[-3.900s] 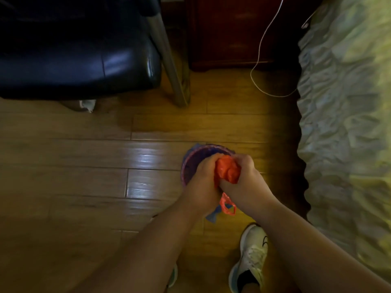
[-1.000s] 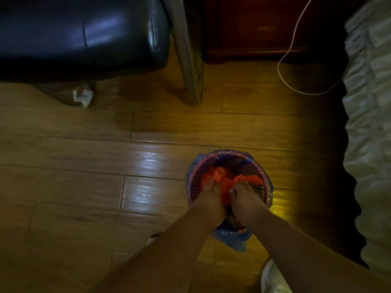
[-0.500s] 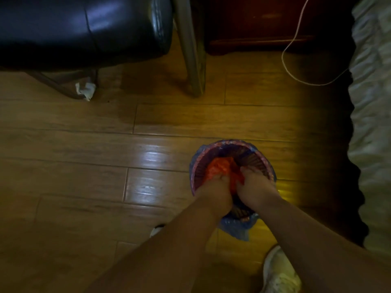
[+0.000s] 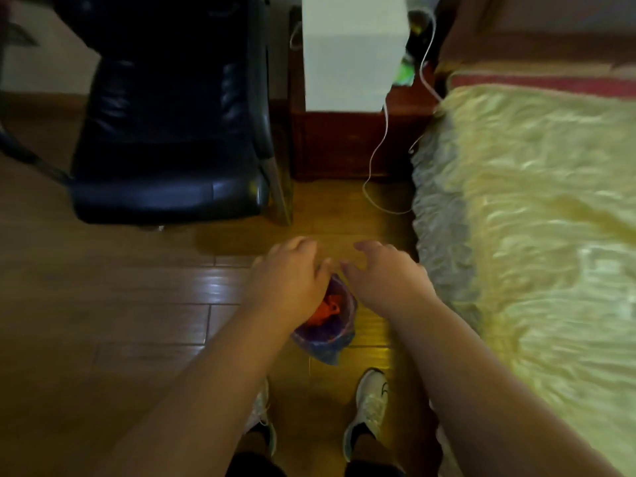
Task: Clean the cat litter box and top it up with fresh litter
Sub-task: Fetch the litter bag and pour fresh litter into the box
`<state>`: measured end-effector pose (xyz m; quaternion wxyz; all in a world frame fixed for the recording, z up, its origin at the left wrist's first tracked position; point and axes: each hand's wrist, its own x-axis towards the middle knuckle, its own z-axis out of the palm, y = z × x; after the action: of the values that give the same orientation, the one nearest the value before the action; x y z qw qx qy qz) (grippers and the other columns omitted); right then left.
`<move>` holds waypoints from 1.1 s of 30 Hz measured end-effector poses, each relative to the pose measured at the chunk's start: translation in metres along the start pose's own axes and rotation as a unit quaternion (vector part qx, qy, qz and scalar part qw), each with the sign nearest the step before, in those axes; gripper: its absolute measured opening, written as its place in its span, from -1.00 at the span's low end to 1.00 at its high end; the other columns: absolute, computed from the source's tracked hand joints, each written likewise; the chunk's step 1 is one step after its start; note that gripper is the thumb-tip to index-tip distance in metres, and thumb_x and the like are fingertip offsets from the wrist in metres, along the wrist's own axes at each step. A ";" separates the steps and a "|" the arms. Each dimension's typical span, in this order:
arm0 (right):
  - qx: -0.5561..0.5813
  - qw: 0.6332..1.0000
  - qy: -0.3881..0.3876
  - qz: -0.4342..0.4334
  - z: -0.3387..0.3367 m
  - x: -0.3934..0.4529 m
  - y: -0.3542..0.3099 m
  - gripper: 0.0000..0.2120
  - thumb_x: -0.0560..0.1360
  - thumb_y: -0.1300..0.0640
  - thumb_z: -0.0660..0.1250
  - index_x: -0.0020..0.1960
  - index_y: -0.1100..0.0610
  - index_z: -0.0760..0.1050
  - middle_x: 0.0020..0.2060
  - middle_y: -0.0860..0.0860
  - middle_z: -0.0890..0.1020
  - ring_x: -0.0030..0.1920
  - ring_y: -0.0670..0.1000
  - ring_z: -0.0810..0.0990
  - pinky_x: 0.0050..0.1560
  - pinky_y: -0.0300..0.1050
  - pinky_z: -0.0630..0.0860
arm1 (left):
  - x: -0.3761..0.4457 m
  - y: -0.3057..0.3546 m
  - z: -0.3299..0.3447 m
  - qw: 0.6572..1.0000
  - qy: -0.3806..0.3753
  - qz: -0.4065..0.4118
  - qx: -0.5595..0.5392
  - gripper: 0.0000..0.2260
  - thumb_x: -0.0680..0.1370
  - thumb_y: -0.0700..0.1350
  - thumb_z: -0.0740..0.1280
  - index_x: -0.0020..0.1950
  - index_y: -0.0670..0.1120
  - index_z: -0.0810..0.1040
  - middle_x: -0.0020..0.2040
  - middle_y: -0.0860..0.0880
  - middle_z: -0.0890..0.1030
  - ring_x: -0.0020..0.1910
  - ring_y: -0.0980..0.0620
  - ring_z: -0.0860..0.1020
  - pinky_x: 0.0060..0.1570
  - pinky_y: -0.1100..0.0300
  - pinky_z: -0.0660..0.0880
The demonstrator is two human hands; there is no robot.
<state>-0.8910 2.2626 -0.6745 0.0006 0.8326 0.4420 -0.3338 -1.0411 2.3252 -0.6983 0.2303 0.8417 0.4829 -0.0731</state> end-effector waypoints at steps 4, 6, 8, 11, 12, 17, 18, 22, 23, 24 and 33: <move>0.031 0.997 0.071 -0.008 -0.123 -0.085 -0.024 -0.43 0.56 -0.32 0.14 0.50 -0.12 0.30 0.39 0.00 0.51 0.36 0.13 0.48 0.32 0.17 0.44 | -0.053 0.055 -0.138 0.997 0.055 0.044 -0.017 -0.58 0.67 0.19 0.12 0.50 0.12 0.35 0.50 0.10 0.39 0.47 0.05 0.35 0.38 -0.04 0.35; 0.051 0.992 0.112 -0.021 -0.180 -0.130 -0.034 -0.42 0.57 -0.32 0.14 0.52 -0.12 0.29 0.41 -0.02 0.49 0.37 0.11 0.48 0.33 0.18 0.45 | -0.082 0.082 -0.202 0.994 0.089 0.062 -0.017 -0.58 0.67 0.19 0.11 0.52 0.13 0.34 0.51 0.11 0.37 0.49 0.06 0.32 0.41 -0.05 0.32; 0.066 0.984 0.158 -0.045 -0.233 -0.175 -0.042 -0.44 0.58 -0.31 0.15 0.51 -0.13 0.31 0.41 -0.05 0.48 0.36 0.09 0.48 0.32 0.15 0.46 | -0.109 0.105 -0.264 0.990 0.118 0.072 -0.022 -0.57 0.67 0.19 0.12 0.52 0.13 0.34 0.52 0.12 0.37 0.50 0.07 0.32 0.41 -0.04 0.32; 0.064 0.971 0.215 -0.087 -0.298 -0.234 -0.052 -0.49 0.59 -0.29 0.16 0.48 -0.11 0.36 0.40 -0.07 0.49 0.30 0.05 0.52 0.24 0.06 0.50 | -0.145 0.134 -0.342 0.981 0.170 0.093 -0.027 -0.58 0.66 0.18 0.14 0.51 0.13 0.36 0.51 0.11 0.38 0.49 0.05 0.34 0.43 -0.10 0.37; 0.057 0.966 0.231 -0.100 -0.316 -0.251 -0.054 -0.49 0.59 -0.28 0.16 0.47 -0.11 0.36 0.40 -0.07 0.49 0.28 0.04 0.54 0.23 0.05 0.50 | -0.155 0.143 -0.363 0.978 0.182 0.098 -0.027 -0.58 0.66 0.18 0.14 0.50 0.13 0.36 0.51 0.11 0.38 0.49 0.05 0.34 0.43 -0.13 0.37; 0.041 0.948 0.293 -0.120 -0.378 -0.312 -0.050 -0.47 0.59 -0.30 0.15 0.50 -0.13 0.31 0.42 -0.10 0.47 0.27 0.02 0.55 0.27 0.10 0.51 | -0.193 0.180 -0.429 0.969 0.215 0.114 -0.039 -0.58 0.65 0.21 0.14 0.49 0.16 0.38 0.50 0.14 0.38 0.48 0.06 0.34 0.43 -0.15 0.36; 0.035 0.944 0.303 -0.125 -0.386 -0.319 -0.047 -0.46 0.59 -0.30 0.16 0.50 -0.14 0.31 0.41 -0.10 0.48 0.29 0.02 0.54 0.28 0.12 0.51 | -0.199 0.186 -0.434 0.968 0.217 0.116 -0.043 -0.57 0.64 0.22 0.14 0.49 0.17 0.37 0.50 0.15 0.39 0.48 0.07 0.34 0.43 -0.14 0.36; 0.007 0.939 0.314 -0.142 -0.403 -0.336 -0.038 -0.46 0.58 -0.30 0.16 0.51 -0.15 0.28 0.43 -0.15 0.45 0.43 -0.01 0.41 0.37 0.10 0.43 | -0.216 0.206 -0.444 0.965 0.227 0.116 -0.053 -0.57 0.62 0.23 0.15 0.49 0.20 0.37 0.50 0.17 0.37 0.50 0.10 0.31 0.47 -0.12 0.32; 0.004 0.939 0.311 -0.145 -0.405 -0.338 -0.036 -0.46 0.58 -0.29 0.17 0.51 -0.15 0.28 0.44 -0.16 0.44 0.44 -0.02 0.40 0.38 0.09 0.43 | -0.218 0.210 -0.444 0.965 0.229 0.117 -0.058 -0.57 0.62 0.23 0.15 0.49 0.20 0.36 0.51 0.17 0.36 0.50 0.10 0.30 0.48 -0.11 0.32; 0.003 0.940 0.308 -0.148 -0.406 -0.339 -0.035 -0.46 0.58 -0.29 0.17 0.51 -0.15 0.29 0.44 -0.16 0.44 0.44 -0.03 0.39 0.38 0.08 0.43 | -0.220 0.213 -0.443 0.964 0.230 0.117 -0.062 -0.57 0.62 0.22 0.16 0.49 0.21 0.36 0.51 0.18 0.36 0.51 0.10 0.30 0.48 -0.10 0.32; -0.013 0.937 0.340 -0.076 -0.416 -0.344 -0.032 -0.40 0.54 -0.34 0.19 0.53 -0.19 0.22 0.51 -0.21 0.32 0.49 -0.03 0.32 0.41 0.07 0.40 | -0.187 0.230 -0.451 0.962 0.187 0.192 -0.050 -0.54 0.62 0.24 0.15 0.52 0.21 0.30 0.53 0.18 0.33 0.49 0.11 0.30 0.45 -0.05 0.37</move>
<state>-0.8166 2.1522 -0.1500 -0.1644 0.8601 0.4823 -0.0240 -0.9886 2.2877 -0.1622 0.1874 0.9047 0.3494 0.1558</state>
